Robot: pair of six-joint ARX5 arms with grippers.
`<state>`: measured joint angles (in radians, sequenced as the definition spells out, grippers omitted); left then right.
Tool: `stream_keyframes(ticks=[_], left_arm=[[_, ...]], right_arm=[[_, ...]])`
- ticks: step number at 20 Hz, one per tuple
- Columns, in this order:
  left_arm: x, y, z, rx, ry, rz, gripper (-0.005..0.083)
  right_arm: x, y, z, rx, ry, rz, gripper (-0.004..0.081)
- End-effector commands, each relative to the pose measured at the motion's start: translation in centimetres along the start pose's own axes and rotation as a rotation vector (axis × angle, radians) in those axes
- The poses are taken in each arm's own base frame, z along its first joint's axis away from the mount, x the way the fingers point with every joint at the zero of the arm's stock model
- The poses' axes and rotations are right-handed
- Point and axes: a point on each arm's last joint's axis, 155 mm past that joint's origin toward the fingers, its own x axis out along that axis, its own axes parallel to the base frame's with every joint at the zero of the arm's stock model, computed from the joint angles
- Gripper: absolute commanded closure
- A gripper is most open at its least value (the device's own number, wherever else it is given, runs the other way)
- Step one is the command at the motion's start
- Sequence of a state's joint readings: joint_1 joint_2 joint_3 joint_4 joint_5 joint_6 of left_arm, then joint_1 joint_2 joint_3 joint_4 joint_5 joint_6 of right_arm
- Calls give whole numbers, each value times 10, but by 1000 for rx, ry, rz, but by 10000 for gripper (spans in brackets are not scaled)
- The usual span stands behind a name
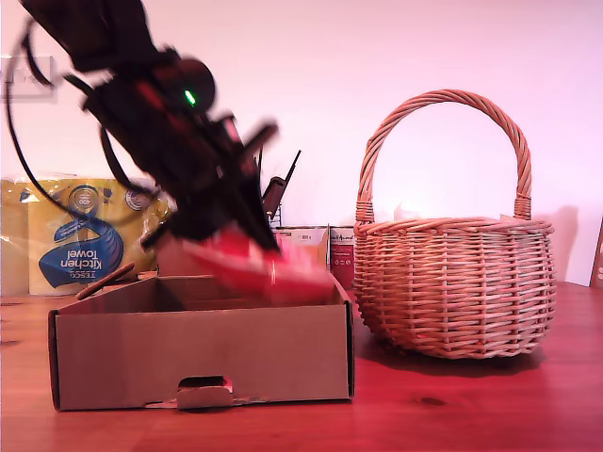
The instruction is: Move the bags of Easter eggs from the cardboard box on the left into the woven basket on the right side.
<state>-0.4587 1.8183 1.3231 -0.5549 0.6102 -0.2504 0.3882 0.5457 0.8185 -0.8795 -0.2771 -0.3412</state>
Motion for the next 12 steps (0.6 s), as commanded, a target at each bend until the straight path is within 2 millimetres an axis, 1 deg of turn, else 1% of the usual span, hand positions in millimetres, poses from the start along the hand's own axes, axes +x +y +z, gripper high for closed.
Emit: stream_keyframes(ticks=[1,2,5,8,12], left_arm=[[-12,-13,10,38,-34,-25,793],[-16,-17,10,42,-38,-37,793],[-27,-41,9,77,-39,-130,793],[-37,-69,6,168,-50,-199,793],[-52,-102,11,328,-120,-235,793]], right_arm=[[-2,0,5,-5,-13,0,783],[-2,0,5,-5,-13,0,783],[-2,0,4,-5,-13,0,783],[-2,0,4,-4,-10,0,783],[-2,0,3,-2,-7,1,783]])
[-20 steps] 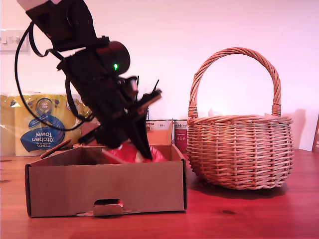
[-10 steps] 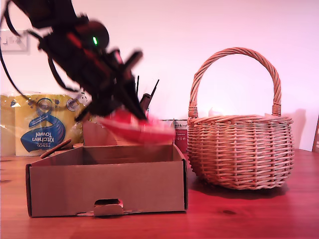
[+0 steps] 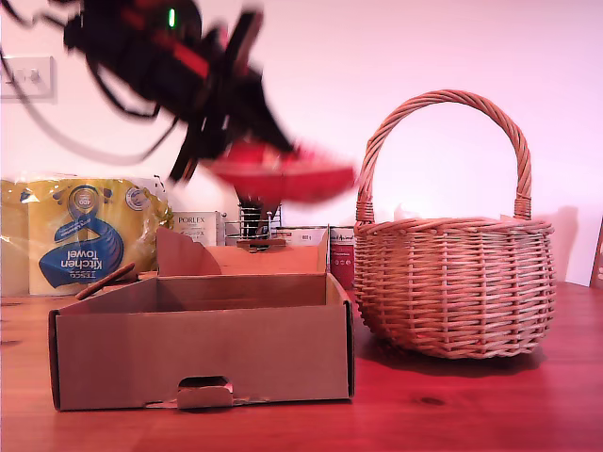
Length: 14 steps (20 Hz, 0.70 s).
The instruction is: Move the bags of Easter eggs from the cardboard box on the left into the woven basket on the right side.
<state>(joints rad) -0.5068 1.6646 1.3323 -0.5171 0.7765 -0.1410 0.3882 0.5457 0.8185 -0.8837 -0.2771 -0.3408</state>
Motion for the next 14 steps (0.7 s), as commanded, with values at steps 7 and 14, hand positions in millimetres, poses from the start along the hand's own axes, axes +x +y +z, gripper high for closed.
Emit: stream_keyframes(ticks=[7,14], left_arm=[[18,-71,37,321,-151,-93,793],[61,-99,82,682,-394,106,793]], right_arm=[[-2,0,4,-2,-12,-1,783],[-7,1,5,45,-30,-6,783]])
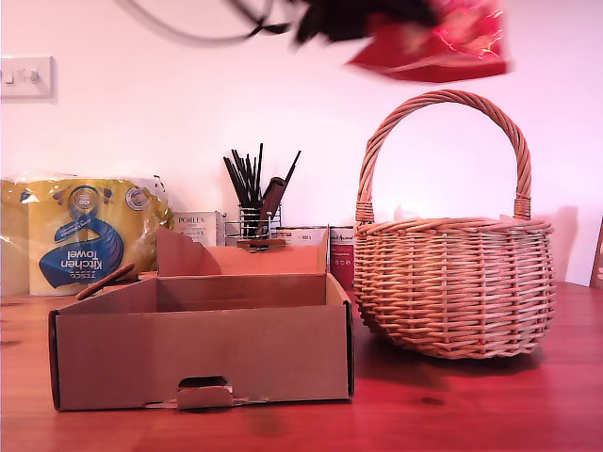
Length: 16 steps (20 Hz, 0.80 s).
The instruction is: Move the bags of Easter eggs from the cardboard box on the left into the woven basket on the right side.
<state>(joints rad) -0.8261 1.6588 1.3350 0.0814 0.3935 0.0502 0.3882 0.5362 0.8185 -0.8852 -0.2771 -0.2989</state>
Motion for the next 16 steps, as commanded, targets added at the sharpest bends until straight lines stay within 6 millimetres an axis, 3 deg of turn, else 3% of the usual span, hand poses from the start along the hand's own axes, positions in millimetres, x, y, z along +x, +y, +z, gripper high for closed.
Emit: stream_keyframes(ticks=[1,7,10,16], left_arm=[[22,11,-26,75,45,48,793],[62,46,-67,343,79,214,793],[68,65,-92,415,155,288,793],[68,74,-104,436,198,325,793]], right_arm=[[-7,2,3,6,-22,-3,783],[-17,7,-2,3,-32,-6,783],[-21,7,-1,-1,-46,-10,783],[-21,7,-1,-2,-47,-10,783]])
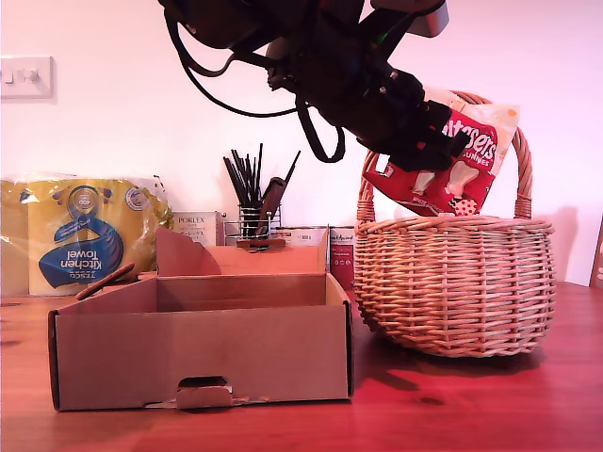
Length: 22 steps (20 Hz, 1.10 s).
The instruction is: Move the bags of Easter eggs from the cardboard box on the left into the woven basket on the right side.
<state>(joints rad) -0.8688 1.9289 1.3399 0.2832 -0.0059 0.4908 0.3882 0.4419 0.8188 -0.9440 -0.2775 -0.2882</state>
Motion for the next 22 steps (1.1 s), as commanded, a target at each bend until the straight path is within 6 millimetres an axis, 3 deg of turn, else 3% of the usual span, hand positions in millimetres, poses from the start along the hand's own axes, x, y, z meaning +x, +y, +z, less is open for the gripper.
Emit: stream_keyframes(ticks=[1,6,12,13,14,17,18,22], left_arm=[[8,-11,-21,8,54,-23,793],[5,-21,-46,12,155,-58,793],[5,-22,-47,7,158,-64,783],[5,-24,-46,8,157,-66,753],[5,-25,-45,9,156,-69,665],[5,-29,-41,16,145,-75,279],[5,-28,-41,17,147,-65,232],[6,-11,-34,30,156,1,229]], right_arm=[[-2,0,4,-3,-14,0,783],[-2,0,4,-4,-15,0,783],[-2,0,4,-5,-14,0,783],[-2,0,4,-6,-15,0,783],[-2,0,4,-6,-15,0,783],[-2,1,5,-6,-17,3,783],[-2,2,5,-7,-20,7,783],[-2,1,7,-9,-29,7,783]])
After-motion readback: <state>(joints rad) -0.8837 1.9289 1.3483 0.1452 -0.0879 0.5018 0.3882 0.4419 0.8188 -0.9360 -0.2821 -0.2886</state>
